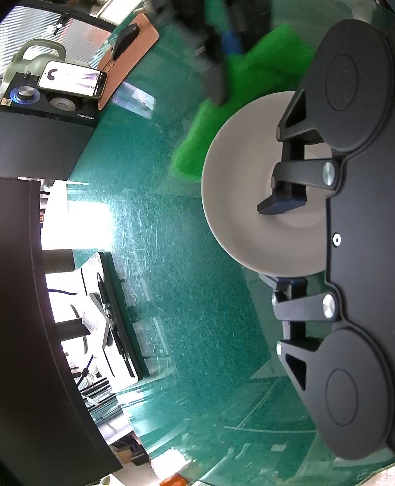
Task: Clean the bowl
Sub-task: 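Hold the bowl with the left tool while the right tool rubs the cloth along the rim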
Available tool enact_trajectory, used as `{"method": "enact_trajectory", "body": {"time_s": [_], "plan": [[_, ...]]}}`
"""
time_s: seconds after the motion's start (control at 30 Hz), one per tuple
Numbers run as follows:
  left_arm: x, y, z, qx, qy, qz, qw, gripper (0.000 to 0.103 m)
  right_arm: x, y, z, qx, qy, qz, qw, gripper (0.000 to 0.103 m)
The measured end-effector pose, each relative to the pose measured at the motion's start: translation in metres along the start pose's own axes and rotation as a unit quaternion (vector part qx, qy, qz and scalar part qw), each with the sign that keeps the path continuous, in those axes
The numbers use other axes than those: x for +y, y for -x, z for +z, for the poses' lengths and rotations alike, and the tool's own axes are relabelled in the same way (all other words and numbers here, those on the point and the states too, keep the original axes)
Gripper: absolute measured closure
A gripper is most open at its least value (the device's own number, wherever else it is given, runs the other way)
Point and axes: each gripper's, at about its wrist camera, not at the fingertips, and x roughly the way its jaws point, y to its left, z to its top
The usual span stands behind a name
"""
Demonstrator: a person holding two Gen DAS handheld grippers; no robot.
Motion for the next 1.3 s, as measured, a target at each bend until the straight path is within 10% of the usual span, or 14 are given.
{"method": "enact_trajectory", "body": {"time_s": [1.3], "plan": [[-0.002, 0.001, 0.001, -0.003, -0.004, 0.0, 1.0, 0.063, 0.026, -0.036, 0.025, -0.024, 0.016, 0.026, 0.999, 0.091]]}}
